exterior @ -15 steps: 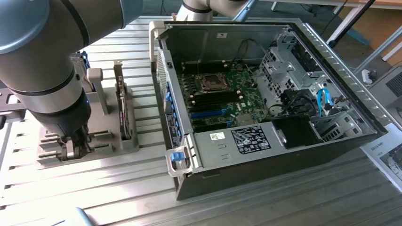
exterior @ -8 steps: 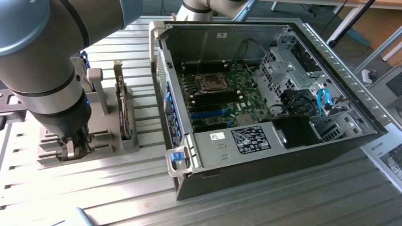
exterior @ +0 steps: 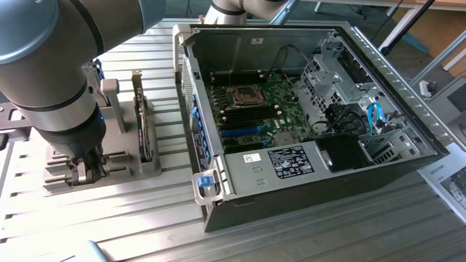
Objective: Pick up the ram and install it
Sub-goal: 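Pick up the ram and move it above insertion slot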
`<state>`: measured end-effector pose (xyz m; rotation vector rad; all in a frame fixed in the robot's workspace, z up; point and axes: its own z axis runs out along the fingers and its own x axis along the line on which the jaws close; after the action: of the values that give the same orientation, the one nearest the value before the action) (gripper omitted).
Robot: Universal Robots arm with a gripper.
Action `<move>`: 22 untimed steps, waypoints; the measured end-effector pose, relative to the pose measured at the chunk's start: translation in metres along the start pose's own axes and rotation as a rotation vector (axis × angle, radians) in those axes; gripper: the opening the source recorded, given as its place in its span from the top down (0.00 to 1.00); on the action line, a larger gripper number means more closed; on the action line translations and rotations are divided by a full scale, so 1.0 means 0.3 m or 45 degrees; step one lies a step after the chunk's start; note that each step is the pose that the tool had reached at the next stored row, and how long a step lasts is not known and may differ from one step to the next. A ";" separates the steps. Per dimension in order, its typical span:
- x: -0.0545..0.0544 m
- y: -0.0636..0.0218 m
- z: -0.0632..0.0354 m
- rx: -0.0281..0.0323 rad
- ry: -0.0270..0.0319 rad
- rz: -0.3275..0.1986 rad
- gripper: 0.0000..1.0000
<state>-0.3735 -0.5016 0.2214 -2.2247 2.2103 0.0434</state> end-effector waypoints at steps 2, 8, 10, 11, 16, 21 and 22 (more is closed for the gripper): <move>0.000 0.000 0.002 -0.0002 0.0001 0.000 0.70; 0.000 0.000 0.023 -0.0002 0.0001 0.000 0.70; 0.000 0.000 0.025 -0.0003 0.0002 0.000 0.70; 0.000 0.000 0.026 -0.0002 0.0001 0.000 0.70; 0.000 0.000 0.029 0.0000 0.0000 0.000 0.70; 0.000 0.000 0.033 0.0000 0.0000 0.000 0.70; -0.001 -0.001 0.033 0.0001 -0.0002 0.000 0.70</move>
<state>-0.3735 -0.5012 0.2115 -2.2245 2.2102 0.0435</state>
